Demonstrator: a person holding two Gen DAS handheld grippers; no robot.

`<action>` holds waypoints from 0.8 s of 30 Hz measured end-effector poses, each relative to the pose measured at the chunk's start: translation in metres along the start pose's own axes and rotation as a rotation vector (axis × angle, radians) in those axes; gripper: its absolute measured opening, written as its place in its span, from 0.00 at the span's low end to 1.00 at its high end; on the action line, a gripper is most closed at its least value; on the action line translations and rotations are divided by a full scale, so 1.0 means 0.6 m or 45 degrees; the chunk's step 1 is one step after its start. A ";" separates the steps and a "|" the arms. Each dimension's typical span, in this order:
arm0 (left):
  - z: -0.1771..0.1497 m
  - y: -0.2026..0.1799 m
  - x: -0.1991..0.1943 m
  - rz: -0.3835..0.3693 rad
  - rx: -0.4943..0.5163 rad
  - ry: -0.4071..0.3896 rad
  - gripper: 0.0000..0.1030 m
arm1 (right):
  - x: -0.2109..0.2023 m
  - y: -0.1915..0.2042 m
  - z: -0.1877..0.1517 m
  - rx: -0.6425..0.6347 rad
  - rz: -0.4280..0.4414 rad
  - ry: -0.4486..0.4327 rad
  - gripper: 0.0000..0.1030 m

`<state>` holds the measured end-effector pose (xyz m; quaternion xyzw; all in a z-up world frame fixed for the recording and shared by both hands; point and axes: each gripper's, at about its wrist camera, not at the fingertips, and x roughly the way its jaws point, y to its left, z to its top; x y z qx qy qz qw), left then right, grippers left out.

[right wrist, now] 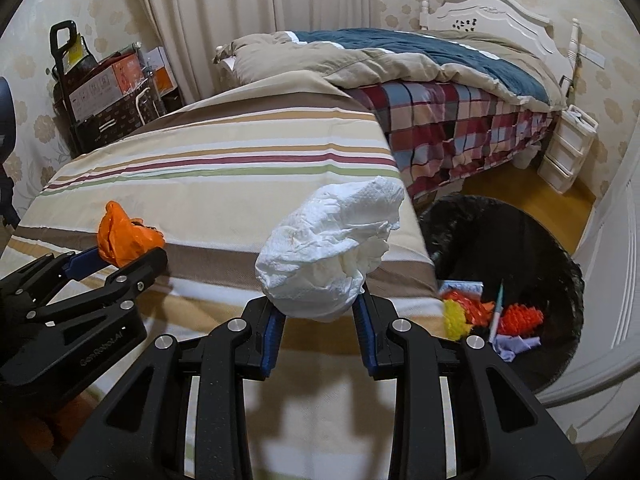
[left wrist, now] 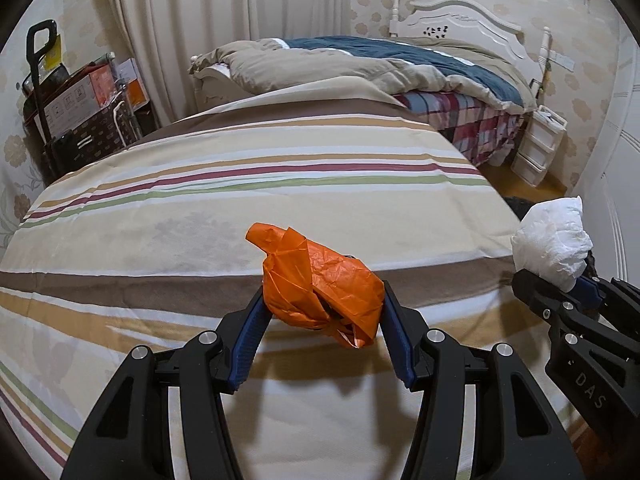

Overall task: Collect trash
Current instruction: 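Carry the orange and white bags over the black bin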

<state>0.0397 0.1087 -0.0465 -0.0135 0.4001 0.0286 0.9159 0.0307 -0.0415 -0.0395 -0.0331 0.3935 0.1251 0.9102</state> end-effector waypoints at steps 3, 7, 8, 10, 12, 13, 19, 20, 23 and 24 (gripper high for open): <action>-0.002 -0.017 -0.008 -0.024 0.010 -0.015 0.53 | -0.013 -0.015 -0.004 0.013 -0.009 -0.016 0.30; -0.001 -0.042 -0.013 -0.056 0.030 -0.034 0.53 | -0.029 -0.040 -0.009 0.046 -0.028 -0.039 0.30; 0.001 -0.051 -0.013 -0.063 0.040 -0.038 0.53 | -0.033 -0.045 -0.010 0.053 -0.033 -0.043 0.30; 0.004 -0.062 -0.013 -0.077 0.052 -0.044 0.53 | -0.041 -0.061 -0.012 0.074 -0.049 -0.055 0.30; 0.010 -0.077 -0.011 -0.099 0.063 -0.049 0.53 | -0.046 -0.078 -0.013 0.096 -0.071 -0.064 0.30; 0.012 -0.082 -0.011 -0.107 0.067 -0.052 0.53 | -0.048 -0.086 -0.013 0.105 -0.080 -0.066 0.30; 0.026 -0.135 -0.011 -0.151 0.128 -0.085 0.53 | -0.052 -0.143 -0.012 0.172 -0.143 -0.081 0.30; 0.027 -0.143 -0.009 -0.155 0.137 -0.088 0.53 | -0.053 -0.152 -0.011 0.180 -0.155 -0.085 0.30; 0.034 -0.170 -0.004 -0.174 0.165 -0.094 0.53 | -0.055 -0.177 -0.009 0.199 -0.193 -0.097 0.30; 0.038 -0.182 -0.001 -0.183 0.177 -0.097 0.53 | -0.054 -0.187 -0.008 0.205 -0.204 -0.100 0.30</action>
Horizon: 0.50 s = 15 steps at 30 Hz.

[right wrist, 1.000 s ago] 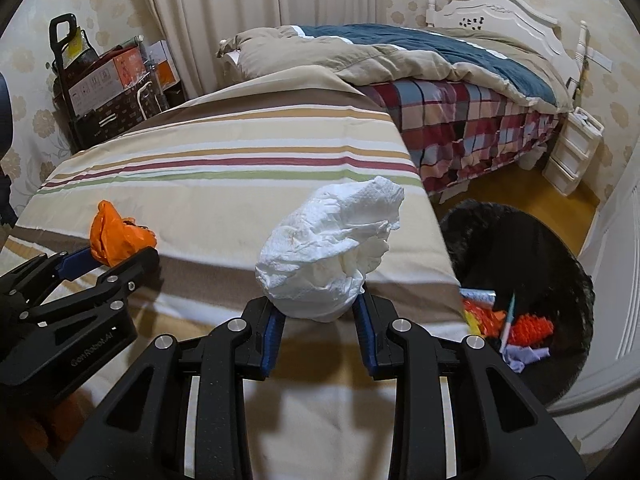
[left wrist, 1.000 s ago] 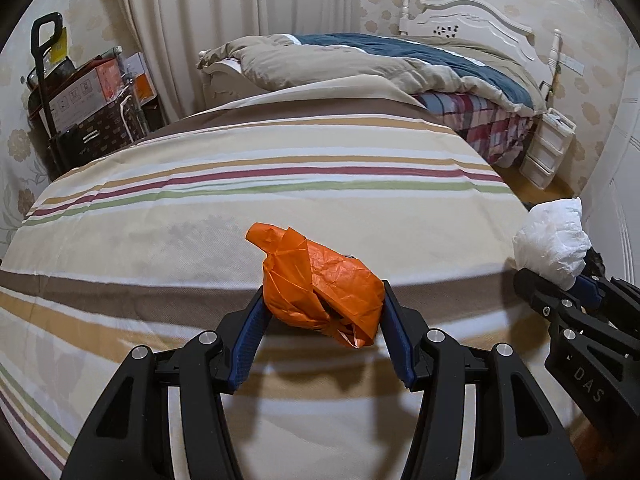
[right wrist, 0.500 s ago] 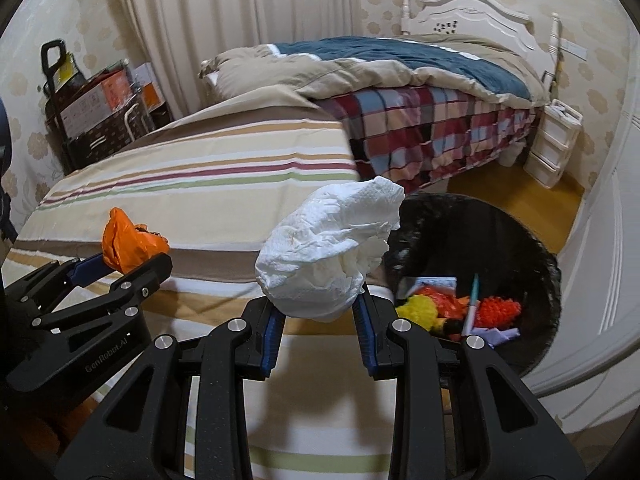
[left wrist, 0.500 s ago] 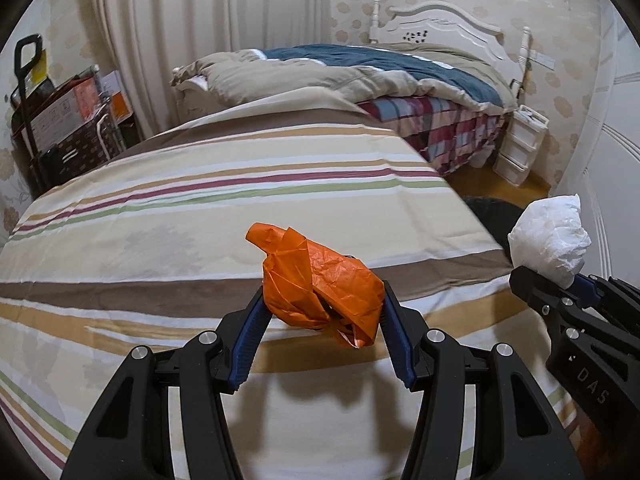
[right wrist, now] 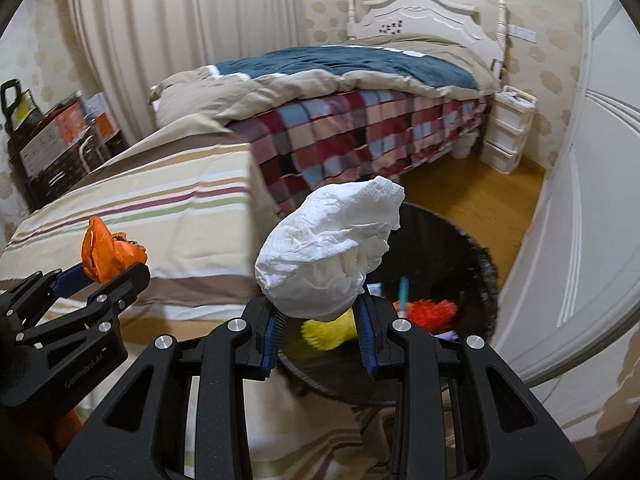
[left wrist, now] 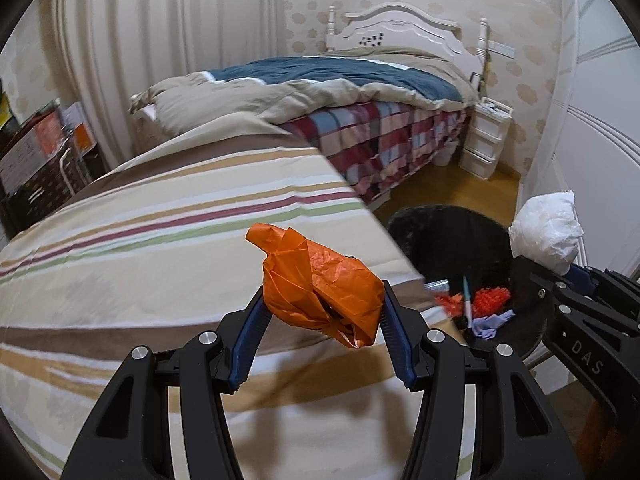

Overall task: Collect trash
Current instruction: 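Carry the orange and white bags over the black bin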

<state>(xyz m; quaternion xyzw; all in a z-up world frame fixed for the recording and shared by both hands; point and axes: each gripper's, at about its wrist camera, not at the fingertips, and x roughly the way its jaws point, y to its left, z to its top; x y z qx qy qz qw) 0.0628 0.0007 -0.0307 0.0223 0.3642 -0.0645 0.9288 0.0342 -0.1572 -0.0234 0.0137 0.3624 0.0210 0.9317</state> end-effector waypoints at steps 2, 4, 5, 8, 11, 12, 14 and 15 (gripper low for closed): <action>0.004 -0.010 0.004 -0.012 0.011 -0.005 0.53 | 0.005 -0.017 0.005 0.012 -0.020 -0.003 0.30; 0.012 -0.024 0.011 -0.028 0.023 -0.011 0.53 | 0.011 -0.032 0.009 0.021 -0.036 -0.006 0.30; 0.016 -0.031 0.013 -0.033 0.027 -0.012 0.53 | 0.014 -0.037 0.010 0.024 -0.042 -0.006 0.30; 0.026 -0.048 0.024 -0.048 0.040 -0.014 0.53 | 0.023 -0.057 0.014 0.041 -0.065 -0.002 0.30; 0.032 -0.065 0.034 -0.061 0.049 -0.012 0.53 | 0.034 -0.076 0.018 0.055 -0.084 0.004 0.30; 0.035 -0.071 0.040 -0.065 0.053 -0.009 0.53 | 0.038 -0.081 0.018 0.059 -0.088 0.006 0.30; 0.039 -0.077 0.046 -0.069 0.056 -0.004 0.53 | 0.044 -0.090 0.020 0.066 -0.095 0.009 0.30; 0.041 -0.081 0.050 -0.070 0.057 -0.001 0.53 | 0.046 -0.093 0.021 0.070 -0.096 0.012 0.30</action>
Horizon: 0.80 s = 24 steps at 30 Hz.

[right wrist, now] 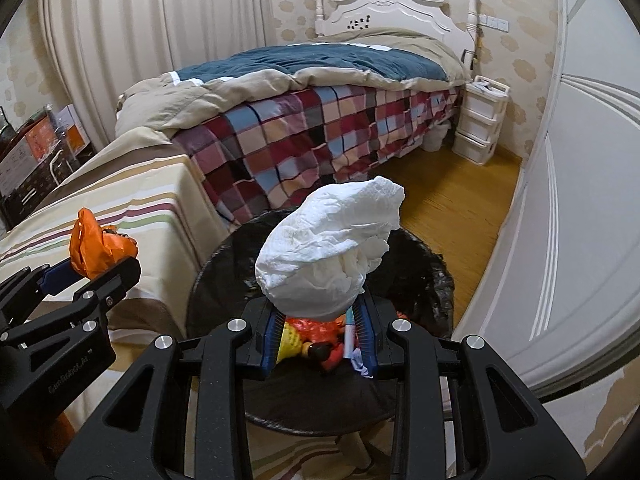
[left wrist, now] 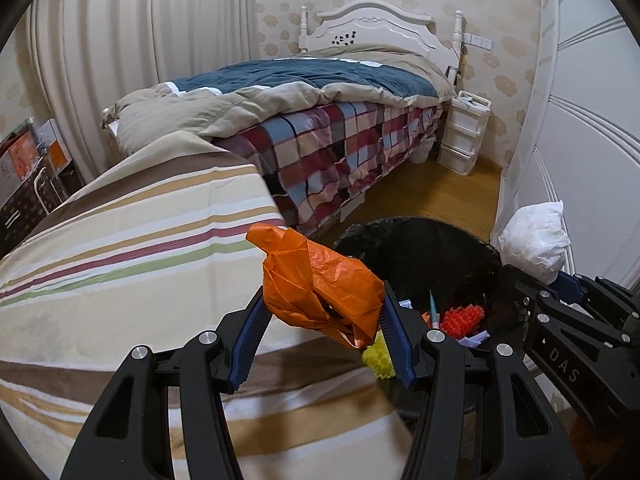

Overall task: Collect trash
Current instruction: 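Carry the orange and white bags over the black bin, then open both grippers to drop the bags into the bin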

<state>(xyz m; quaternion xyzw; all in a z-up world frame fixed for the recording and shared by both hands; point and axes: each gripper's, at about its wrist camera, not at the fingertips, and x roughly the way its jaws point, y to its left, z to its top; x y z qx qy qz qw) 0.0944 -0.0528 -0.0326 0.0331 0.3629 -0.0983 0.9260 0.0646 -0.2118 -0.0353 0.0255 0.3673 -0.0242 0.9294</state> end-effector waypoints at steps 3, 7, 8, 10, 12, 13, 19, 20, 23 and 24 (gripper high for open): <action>0.008 -0.010 0.012 -0.002 0.005 0.009 0.53 | 0.009 -0.009 0.002 0.013 -0.003 0.005 0.30; 0.015 -0.025 0.028 -0.004 0.020 0.020 0.53 | 0.022 -0.017 0.002 0.027 -0.006 0.017 0.30; 0.017 -0.026 0.031 -0.004 0.024 0.021 0.53 | 0.024 -0.019 0.002 0.029 -0.007 0.020 0.30; 0.020 -0.031 0.039 -0.005 0.026 0.029 0.53 | 0.030 -0.023 0.001 0.037 -0.010 0.027 0.30; 0.022 -0.035 0.045 -0.008 0.028 0.036 0.53 | 0.037 -0.027 0.001 0.046 -0.015 0.034 0.30; 0.023 -0.038 0.048 -0.007 0.033 0.037 0.53 | 0.040 -0.028 0.002 0.050 -0.017 0.038 0.30; 0.024 -0.048 0.061 -0.013 0.044 0.064 0.53 | 0.057 -0.038 0.000 0.065 -0.028 0.060 0.30; 0.026 -0.049 0.063 -0.013 0.045 0.064 0.53 | 0.059 -0.039 0.001 0.068 -0.029 0.063 0.30; 0.028 -0.052 0.065 -0.009 0.058 0.062 0.53 | 0.063 -0.042 0.001 0.074 -0.033 0.067 0.31; 0.028 -0.053 0.067 -0.009 0.062 0.065 0.53 | 0.064 -0.042 0.001 0.075 -0.034 0.068 0.31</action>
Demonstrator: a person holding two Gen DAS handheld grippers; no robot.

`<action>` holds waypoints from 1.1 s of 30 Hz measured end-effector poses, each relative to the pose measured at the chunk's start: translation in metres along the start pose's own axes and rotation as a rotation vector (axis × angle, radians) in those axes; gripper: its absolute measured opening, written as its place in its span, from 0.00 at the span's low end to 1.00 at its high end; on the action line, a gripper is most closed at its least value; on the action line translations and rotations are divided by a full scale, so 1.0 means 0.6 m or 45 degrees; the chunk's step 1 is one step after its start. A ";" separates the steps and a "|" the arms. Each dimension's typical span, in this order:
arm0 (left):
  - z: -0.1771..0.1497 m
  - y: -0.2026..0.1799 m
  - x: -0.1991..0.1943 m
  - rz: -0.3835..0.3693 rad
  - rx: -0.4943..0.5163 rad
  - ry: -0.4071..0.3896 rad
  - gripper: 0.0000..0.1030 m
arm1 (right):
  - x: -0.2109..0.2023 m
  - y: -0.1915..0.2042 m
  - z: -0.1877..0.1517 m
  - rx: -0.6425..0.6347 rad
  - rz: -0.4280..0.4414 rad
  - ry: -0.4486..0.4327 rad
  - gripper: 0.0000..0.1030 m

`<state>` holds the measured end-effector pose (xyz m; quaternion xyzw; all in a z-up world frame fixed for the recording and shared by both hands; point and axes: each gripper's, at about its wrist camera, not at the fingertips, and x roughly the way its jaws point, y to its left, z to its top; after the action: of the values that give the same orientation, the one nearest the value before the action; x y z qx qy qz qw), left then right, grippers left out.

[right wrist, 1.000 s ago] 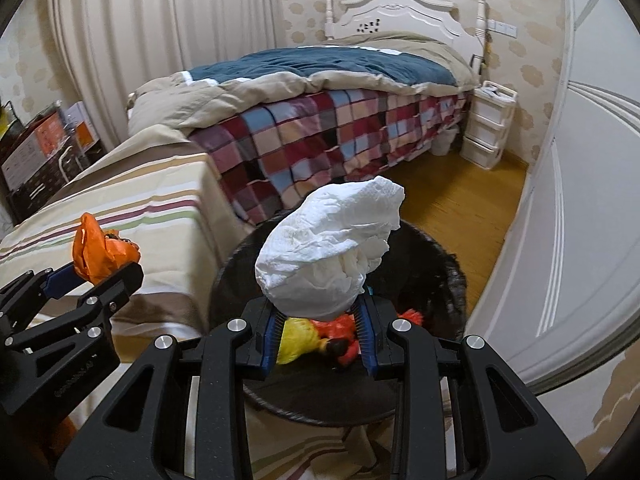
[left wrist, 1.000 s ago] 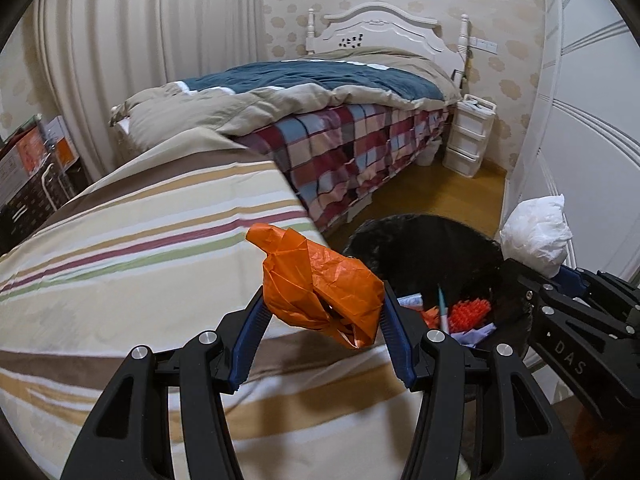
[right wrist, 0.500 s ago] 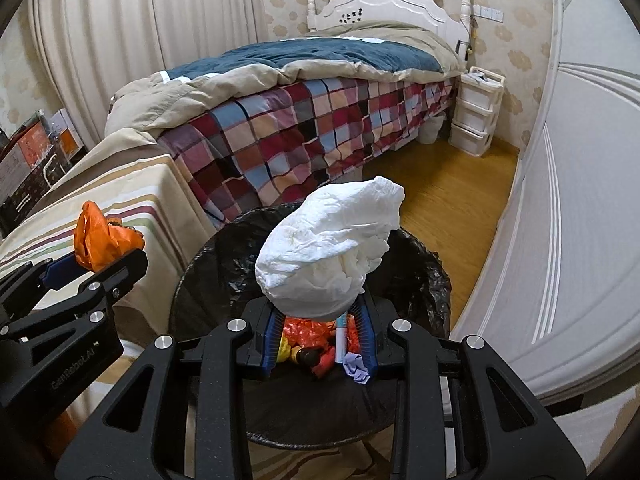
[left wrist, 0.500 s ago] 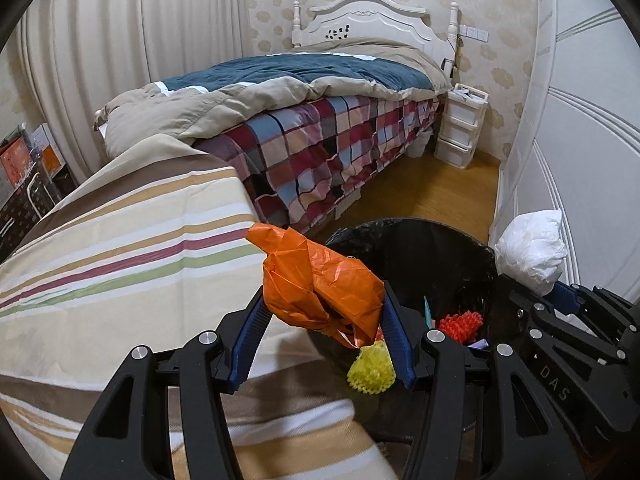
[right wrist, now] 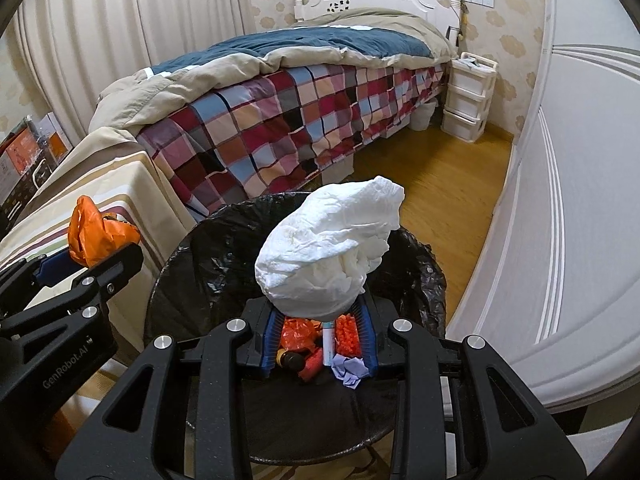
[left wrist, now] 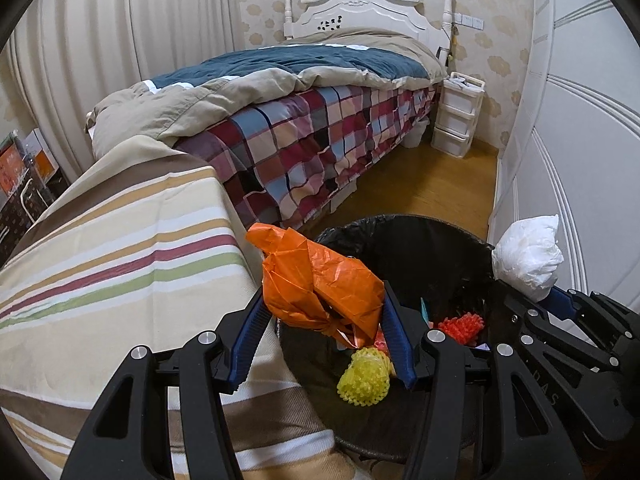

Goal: Collect trash

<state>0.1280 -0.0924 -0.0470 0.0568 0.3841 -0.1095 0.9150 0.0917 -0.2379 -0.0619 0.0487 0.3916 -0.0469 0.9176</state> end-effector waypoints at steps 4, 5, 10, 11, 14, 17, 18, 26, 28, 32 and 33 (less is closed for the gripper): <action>0.003 0.001 0.005 0.005 -0.008 0.013 0.61 | 0.001 -0.003 0.001 0.012 -0.006 -0.005 0.37; 0.004 0.002 0.005 0.007 -0.016 0.010 0.68 | 0.002 -0.005 0.001 0.016 -0.007 -0.001 0.41; 0.005 0.009 0.004 0.029 -0.036 0.006 0.77 | 0.001 -0.009 0.000 0.022 -0.034 -0.011 0.54; 0.005 0.010 0.004 0.033 -0.039 0.010 0.77 | 0.000 -0.010 0.000 0.026 -0.037 -0.013 0.56; 0.003 0.013 0.002 0.027 -0.050 0.010 0.80 | -0.004 -0.013 0.000 0.034 -0.050 -0.021 0.61; 0.003 0.015 -0.002 0.032 -0.046 0.000 0.81 | -0.008 -0.014 0.001 0.035 -0.064 -0.027 0.68; 0.003 0.016 -0.002 0.037 -0.044 -0.004 0.81 | -0.011 -0.014 0.001 0.036 -0.067 -0.031 0.71; -0.003 0.026 -0.018 0.058 -0.041 -0.030 0.83 | -0.027 -0.012 -0.001 0.041 -0.066 -0.043 0.83; -0.007 0.031 -0.025 0.064 -0.042 -0.037 0.83 | -0.034 -0.006 -0.004 0.039 -0.075 -0.049 0.85; -0.015 0.041 -0.038 0.070 -0.060 -0.043 0.84 | -0.048 0.004 -0.012 0.030 -0.073 -0.047 0.87; -0.018 0.044 -0.042 0.070 -0.064 -0.044 0.84 | -0.052 0.006 -0.015 0.030 -0.066 -0.046 0.87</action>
<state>0.1099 -0.0609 -0.0362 0.0426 0.3692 -0.0755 0.9253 0.0641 -0.2317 -0.0453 0.0484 0.3756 -0.0761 0.9224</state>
